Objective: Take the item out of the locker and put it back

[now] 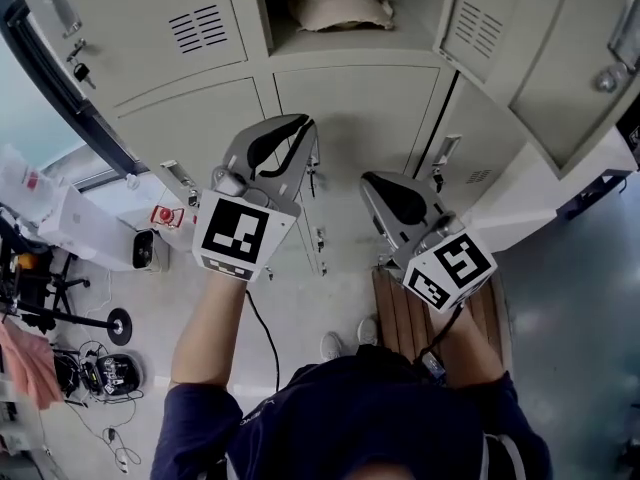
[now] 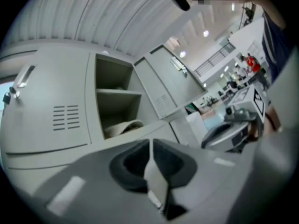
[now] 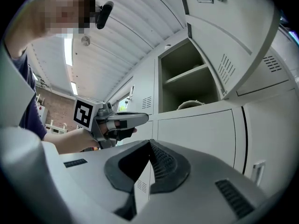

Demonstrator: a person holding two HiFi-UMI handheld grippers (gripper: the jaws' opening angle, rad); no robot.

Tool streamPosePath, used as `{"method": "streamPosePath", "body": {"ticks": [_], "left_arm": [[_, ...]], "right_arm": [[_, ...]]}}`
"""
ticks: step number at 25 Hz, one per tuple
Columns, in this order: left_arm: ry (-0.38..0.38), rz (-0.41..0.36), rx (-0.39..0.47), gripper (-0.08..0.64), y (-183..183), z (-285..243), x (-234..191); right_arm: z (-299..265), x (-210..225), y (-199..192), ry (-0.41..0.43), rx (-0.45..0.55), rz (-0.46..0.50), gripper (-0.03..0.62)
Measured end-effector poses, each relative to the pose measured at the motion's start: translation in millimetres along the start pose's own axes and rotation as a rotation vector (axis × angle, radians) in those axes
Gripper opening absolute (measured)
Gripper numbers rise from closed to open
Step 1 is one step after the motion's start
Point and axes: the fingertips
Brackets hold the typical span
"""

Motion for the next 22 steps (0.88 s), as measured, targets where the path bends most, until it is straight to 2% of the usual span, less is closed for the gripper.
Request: {"method": "streamPosePath", "body": {"ticks": [6,12,22], "left_arm": [[-0.025,0.143,0.024,0.023,-15.4,17.1,23.5],[-0.027,0.286,-0.002,0.011,-43.9,31.5,56.3],[0.007,0.323,-0.024,0.005,-40.1,47.7,136.2]], "right_arm": [[13.6,-6.5,5.7,-0.017,-0.001,0.005,0.005],[37.4,-7.4,11.1,-0.007,0.009,0.01,0.005],[105.9,-9.9,17.0,0.054,0.017,-0.003,0.005]]}}
Point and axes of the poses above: the fingertips, and each gripper's own axes: z backward along the fingers, x to its right, y out of its top, and after that the axes turned 7 degrees about z, right-handed
